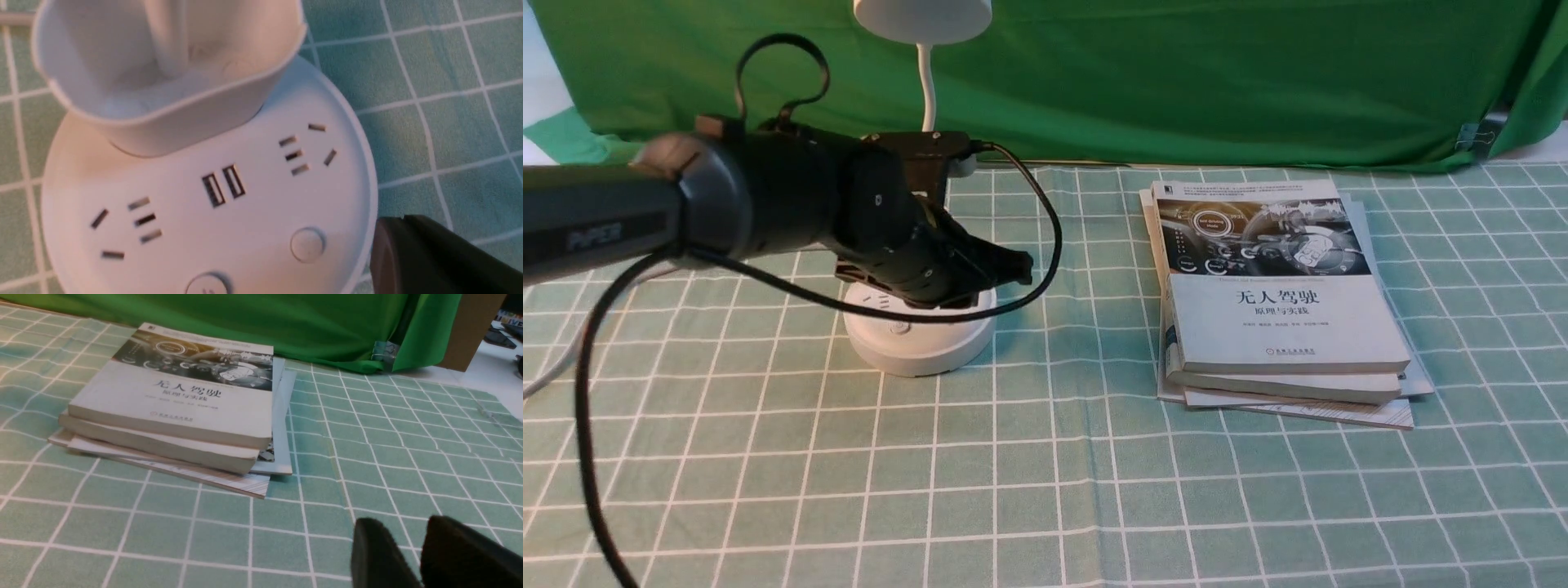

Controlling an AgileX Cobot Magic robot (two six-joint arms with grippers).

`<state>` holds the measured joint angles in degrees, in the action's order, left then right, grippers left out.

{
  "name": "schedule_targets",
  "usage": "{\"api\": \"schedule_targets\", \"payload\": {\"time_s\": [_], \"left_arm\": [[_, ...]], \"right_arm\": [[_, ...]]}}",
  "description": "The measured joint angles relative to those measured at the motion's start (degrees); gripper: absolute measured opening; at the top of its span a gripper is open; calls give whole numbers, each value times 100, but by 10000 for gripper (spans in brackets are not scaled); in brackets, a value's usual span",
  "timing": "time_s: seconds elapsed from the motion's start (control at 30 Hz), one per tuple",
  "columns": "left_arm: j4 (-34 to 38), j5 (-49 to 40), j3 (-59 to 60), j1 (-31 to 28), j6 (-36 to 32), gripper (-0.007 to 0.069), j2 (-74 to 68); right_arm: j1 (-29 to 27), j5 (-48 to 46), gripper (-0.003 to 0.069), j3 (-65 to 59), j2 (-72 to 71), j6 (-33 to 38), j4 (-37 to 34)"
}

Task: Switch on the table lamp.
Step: 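Press the power button on the lamp base to turn the lamp on with the left gripper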

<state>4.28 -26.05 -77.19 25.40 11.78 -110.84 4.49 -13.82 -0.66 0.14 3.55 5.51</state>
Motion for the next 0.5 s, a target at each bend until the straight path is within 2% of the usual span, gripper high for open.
{"api": "schedule_targets", "payload": {"time_s": [0.23, 0.5], "left_arm": [[-494, -103, -63, 0, 180, 21, -144], [-646, -77, -86, 0, 205, 21, -210]], "right_arm": [[0, 0, 238, 0, 0, 0, 0], [0, 0, 238, 0, 0, 0, 0]]}}
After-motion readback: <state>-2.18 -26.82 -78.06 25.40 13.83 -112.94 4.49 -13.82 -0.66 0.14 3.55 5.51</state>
